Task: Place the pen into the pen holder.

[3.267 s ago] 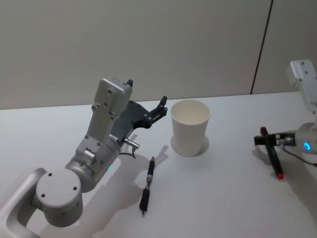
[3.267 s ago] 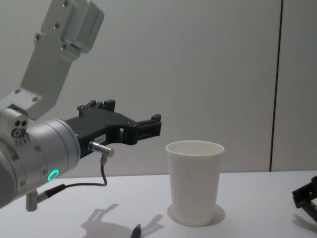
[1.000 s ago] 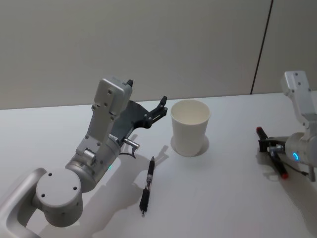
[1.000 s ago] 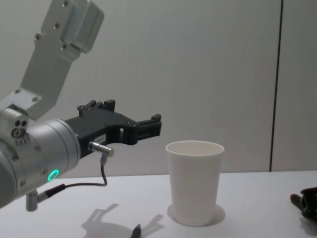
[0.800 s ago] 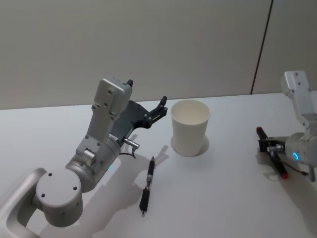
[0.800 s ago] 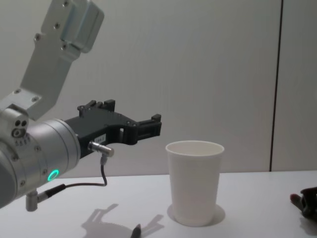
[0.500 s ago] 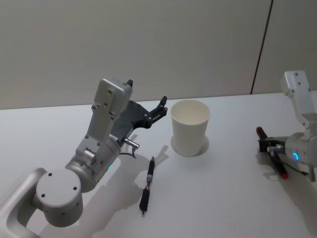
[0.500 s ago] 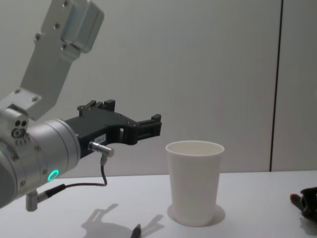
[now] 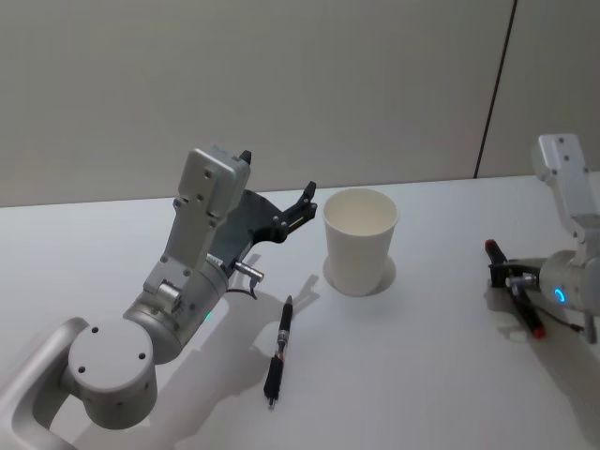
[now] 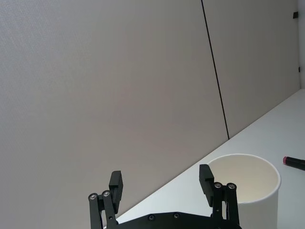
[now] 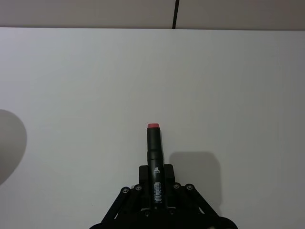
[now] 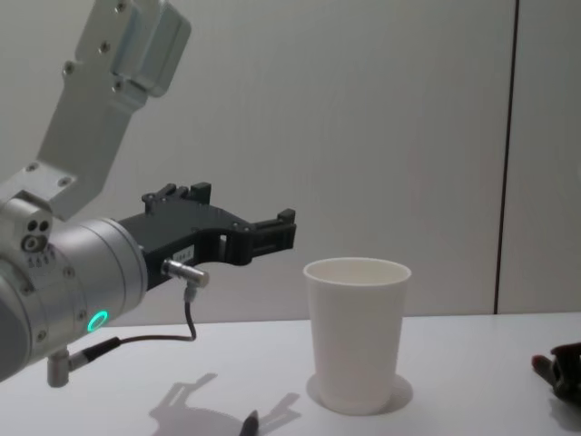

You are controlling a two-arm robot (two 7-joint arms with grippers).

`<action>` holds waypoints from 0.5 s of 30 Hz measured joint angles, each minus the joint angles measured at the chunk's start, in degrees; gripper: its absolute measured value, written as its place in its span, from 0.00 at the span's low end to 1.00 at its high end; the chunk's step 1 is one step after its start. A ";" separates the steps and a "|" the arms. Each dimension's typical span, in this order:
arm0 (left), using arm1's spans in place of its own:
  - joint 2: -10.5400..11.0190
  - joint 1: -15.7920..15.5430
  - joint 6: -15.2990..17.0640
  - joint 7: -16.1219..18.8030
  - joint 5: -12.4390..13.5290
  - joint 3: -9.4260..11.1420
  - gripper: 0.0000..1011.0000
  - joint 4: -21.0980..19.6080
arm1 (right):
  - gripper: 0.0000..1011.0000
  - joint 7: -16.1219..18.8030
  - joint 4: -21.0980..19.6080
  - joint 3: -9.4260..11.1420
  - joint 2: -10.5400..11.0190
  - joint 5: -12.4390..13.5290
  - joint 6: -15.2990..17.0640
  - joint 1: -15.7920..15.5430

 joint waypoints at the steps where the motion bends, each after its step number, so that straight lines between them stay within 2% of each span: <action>1: 0.00 0.00 0.00 0.00 0.00 0.00 0.99 0.00 | 0.17 0.00 0.00 0.00 0.00 0.00 0.00 0.00; 9: 0.00 0.00 0.00 0.00 0.00 0.00 0.99 0.00 | 0.17 0.54 0.00 -0.08 -0.01 -0.36 -0.40 0.09; 15: 0.00 0.00 0.00 0.00 0.00 0.00 0.99 0.00 | 0.17 2.18 -0.17 -0.31 -0.02 -1.22 -2.76 0.30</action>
